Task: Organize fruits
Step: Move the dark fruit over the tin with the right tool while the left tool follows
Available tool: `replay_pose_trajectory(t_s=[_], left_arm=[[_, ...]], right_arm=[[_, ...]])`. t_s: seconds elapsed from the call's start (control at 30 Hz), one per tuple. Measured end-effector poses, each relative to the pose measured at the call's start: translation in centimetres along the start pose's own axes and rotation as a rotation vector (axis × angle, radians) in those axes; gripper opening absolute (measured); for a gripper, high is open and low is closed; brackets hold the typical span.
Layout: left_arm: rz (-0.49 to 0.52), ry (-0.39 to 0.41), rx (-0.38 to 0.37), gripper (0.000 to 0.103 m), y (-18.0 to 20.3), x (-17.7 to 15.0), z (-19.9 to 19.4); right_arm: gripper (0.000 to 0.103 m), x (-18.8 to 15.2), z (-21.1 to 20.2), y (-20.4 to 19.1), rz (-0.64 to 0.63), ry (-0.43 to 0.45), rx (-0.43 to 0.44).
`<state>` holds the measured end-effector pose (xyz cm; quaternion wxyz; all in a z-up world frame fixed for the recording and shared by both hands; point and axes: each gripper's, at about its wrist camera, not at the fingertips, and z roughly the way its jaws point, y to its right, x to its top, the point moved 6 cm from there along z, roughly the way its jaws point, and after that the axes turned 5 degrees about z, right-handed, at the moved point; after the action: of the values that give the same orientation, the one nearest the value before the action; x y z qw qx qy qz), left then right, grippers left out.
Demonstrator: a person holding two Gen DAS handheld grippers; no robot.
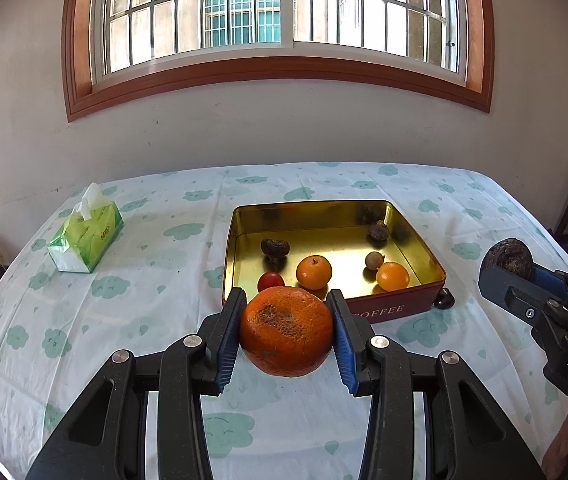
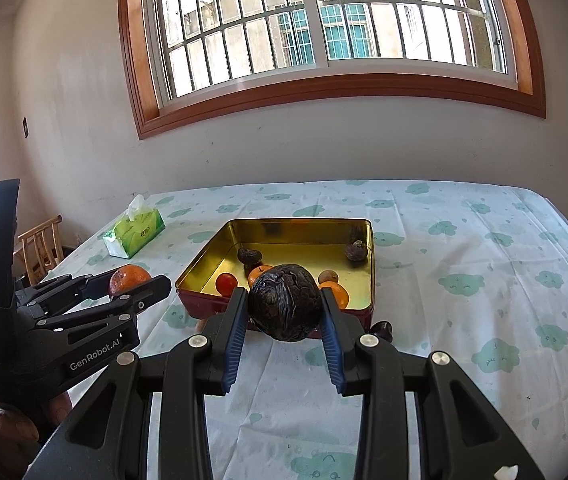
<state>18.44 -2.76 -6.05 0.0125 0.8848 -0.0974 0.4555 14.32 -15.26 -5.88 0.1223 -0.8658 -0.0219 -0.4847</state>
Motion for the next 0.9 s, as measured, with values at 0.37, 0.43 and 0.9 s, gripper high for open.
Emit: replay_pose_trajectory(t_s=[0.37, 0.43, 0.9], left_arm=[[0.01, -0.003, 0.0, 0.042, 0.0, 0.6, 1.4], [0.009, -0.004, 0.001, 0.042, 0.0, 0.7, 1.6], [0.008, -0.008, 0.002, 0.042, -0.3, 1.3, 3.1]], right_arm=[[0.033, 0.6, 1.2, 0.2, 0.004, -0.003, -0.001], [0.033, 0.7, 1.4, 0.2, 0.007, -0.005, -0.001], [0.033, 1.7, 2.9, 0.6, 0.008, 0.001, -0.004]])
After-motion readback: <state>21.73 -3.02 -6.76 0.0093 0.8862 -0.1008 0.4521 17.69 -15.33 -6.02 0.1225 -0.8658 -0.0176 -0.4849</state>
